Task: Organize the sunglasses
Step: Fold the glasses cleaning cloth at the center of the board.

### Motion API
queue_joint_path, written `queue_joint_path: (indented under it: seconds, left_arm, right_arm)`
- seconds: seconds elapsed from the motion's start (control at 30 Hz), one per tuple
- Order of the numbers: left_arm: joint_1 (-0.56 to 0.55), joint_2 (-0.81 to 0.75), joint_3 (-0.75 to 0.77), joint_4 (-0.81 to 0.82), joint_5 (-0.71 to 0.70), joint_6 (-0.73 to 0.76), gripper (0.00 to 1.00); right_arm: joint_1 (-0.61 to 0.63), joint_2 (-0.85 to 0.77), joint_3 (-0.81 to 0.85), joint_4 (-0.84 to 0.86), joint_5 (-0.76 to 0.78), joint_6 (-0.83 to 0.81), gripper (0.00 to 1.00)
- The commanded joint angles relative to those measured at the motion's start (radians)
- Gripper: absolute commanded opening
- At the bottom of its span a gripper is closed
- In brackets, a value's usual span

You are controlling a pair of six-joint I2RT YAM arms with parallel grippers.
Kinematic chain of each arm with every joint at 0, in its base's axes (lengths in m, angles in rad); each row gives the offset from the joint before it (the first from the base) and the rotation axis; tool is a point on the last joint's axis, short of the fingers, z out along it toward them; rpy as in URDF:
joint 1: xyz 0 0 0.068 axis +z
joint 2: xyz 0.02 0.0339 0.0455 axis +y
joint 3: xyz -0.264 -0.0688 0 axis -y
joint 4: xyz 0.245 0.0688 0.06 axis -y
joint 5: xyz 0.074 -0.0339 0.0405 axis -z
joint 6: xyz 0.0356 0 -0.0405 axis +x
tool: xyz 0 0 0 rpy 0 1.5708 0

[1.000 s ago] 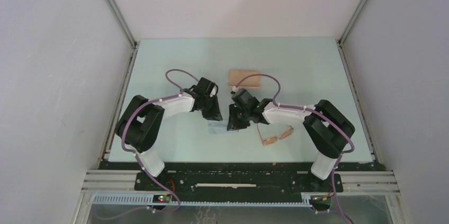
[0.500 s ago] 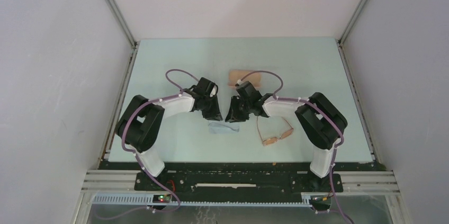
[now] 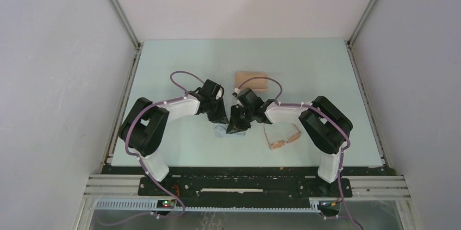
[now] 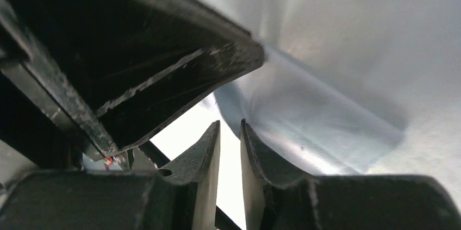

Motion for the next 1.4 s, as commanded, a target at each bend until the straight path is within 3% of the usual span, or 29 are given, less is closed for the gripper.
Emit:
queue_joint_path:
  seconds: [0.0, 0.23, 0.33, 0.6, 0.8, 0.93, 1.03, 1.13, 1.2, 1.37]
  left_arm:
    - [0.003, 0.013, 0.037, 0.014, 0.000, -0.003, 0.18]
    - [0.002, -0.013, 0.030, 0.007, 0.004, 0.013, 0.18]
    - [-0.002, -0.074, 0.023, -0.002, -0.015, 0.026, 0.20]
    - [-0.009, -0.335, 0.014, -0.097, -0.110, 0.048, 0.28]
    - [-0.008, -0.556, -0.120, -0.152, -0.034, 0.080, 0.31]
    - [-0.008, -0.711, -0.213, -0.192, -0.052, 0.050, 0.31]
    - [-0.008, -0.795, -0.232, -0.232, -0.076, 0.021, 0.32]
    - [-0.008, -0.846, -0.228, -0.260, -0.117, 0.005, 0.32]
    - [-0.011, -0.871, -0.210, -0.303, -0.165, 0.003, 0.33]
    - [-0.011, -0.924, -0.184, -0.349, -0.200, 0.017, 0.35]
  right_arm:
    - [0.056, -0.010, 0.021, -0.020, -0.047, -0.093, 0.28]
    - [0.049, -0.095, -0.025, -0.092, -0.049, -0.081, 0.21]
    - [0.031, -0.187, -0.051, -0.105, 0.003, -0.064, 0.23]
    - [-0.053, -0.422, -0.140, -0.185, 0.224, -0.047, 0.27]
    - [-0.219, -0.559, -0.237, -0.203, 0.285, -0.093, 0.28]
    - [-0.290, -0.508, -0.117, -0.214, 0.321, -0.069, 0.30]
    - [-0.302, -0.372, 0.029, -0.262, 0.405, -0.011, 0.34]
    - [-0.319, -0.215, 0.197, -0.347, 0.403, 0.074, 0.47]
    - [-0.326, -0.159, 0.237, -0.325, 0.389, 0.162, 0.57]
    - [-0.335, -0.080, 0.257, -0.265, 0.381, 0.394, 0.63]
